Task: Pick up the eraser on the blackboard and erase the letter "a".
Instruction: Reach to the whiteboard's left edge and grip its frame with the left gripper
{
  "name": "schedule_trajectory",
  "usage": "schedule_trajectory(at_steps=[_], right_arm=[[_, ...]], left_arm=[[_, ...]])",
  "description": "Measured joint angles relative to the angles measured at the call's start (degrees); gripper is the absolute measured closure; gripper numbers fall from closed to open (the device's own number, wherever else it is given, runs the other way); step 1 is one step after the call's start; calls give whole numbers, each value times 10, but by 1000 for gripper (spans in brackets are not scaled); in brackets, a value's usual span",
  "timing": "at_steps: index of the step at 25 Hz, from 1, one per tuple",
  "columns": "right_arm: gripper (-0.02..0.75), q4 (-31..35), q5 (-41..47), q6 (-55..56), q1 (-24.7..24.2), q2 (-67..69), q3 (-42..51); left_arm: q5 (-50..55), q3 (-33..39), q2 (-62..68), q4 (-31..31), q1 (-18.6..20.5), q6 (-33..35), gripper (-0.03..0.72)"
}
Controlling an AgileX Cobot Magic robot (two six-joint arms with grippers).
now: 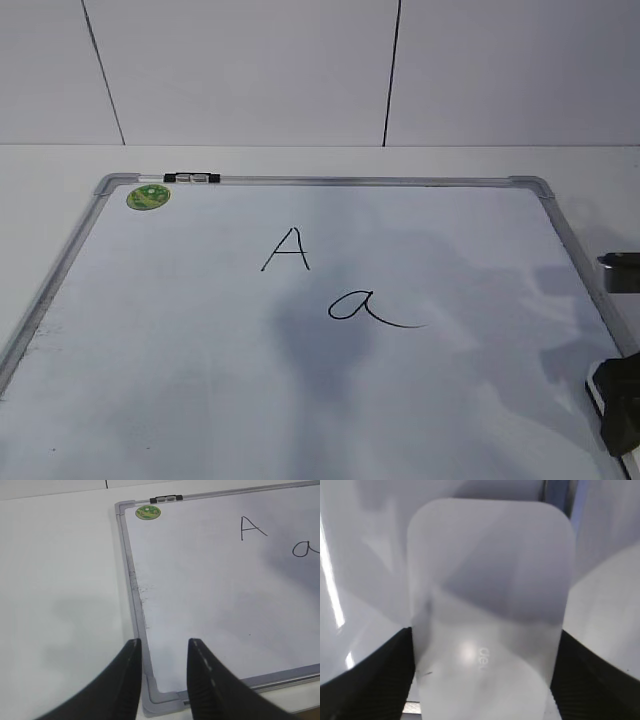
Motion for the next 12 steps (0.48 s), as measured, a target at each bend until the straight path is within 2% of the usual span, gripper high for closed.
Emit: schedule_trajectory(at_steps=[12], right_arm=[[137, -2, -4, 0, 0, 14, 0]], left_arm=[[0, 0, 0, 0, 0, 0, 453]])
